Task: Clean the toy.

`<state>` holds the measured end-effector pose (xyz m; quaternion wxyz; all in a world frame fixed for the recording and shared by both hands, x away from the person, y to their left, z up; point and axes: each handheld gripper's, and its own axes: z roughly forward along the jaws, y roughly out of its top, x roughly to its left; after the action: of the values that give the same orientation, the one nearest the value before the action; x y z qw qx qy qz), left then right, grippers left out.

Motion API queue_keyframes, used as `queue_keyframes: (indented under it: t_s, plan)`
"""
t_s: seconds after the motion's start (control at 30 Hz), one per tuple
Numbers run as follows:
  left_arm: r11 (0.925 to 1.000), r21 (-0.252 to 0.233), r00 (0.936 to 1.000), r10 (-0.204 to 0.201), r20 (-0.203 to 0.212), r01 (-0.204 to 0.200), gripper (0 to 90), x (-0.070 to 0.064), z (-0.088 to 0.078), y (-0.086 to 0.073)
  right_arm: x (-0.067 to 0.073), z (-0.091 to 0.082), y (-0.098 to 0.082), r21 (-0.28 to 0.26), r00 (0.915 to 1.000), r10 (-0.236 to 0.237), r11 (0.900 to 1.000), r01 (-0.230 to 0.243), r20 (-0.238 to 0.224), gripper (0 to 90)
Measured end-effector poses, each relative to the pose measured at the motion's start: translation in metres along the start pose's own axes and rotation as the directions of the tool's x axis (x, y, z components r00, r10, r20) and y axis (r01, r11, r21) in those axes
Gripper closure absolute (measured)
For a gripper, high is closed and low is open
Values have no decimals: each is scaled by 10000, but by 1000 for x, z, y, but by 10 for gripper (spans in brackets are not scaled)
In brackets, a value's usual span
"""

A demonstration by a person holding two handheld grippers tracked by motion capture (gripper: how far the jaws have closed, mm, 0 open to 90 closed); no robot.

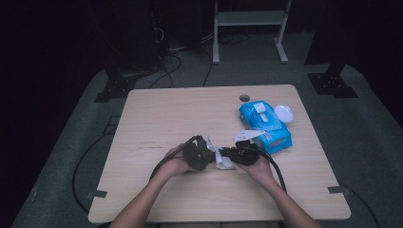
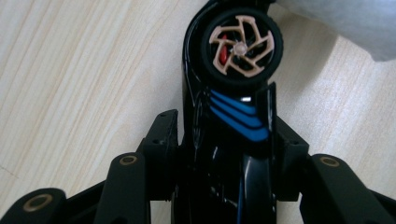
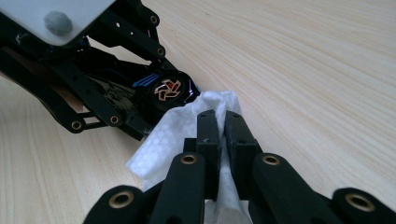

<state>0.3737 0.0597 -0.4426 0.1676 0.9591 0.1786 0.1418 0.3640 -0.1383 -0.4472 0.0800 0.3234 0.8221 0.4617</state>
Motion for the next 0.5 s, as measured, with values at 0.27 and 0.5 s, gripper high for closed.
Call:
queue_keyframes:
  t_s: [0.27,0.5]
  plan:
    - [9943,-1033,9997,242,-89,-250,566,-2,-9,-6,-6,-8,2,-249,9997,237,9994,-239,-86,854]
    - [9484,-3156,9995,321,-24,-312,566,-5,-24,-17,-9,-26,10,-765,9990,371,9963,-388,-242,854]
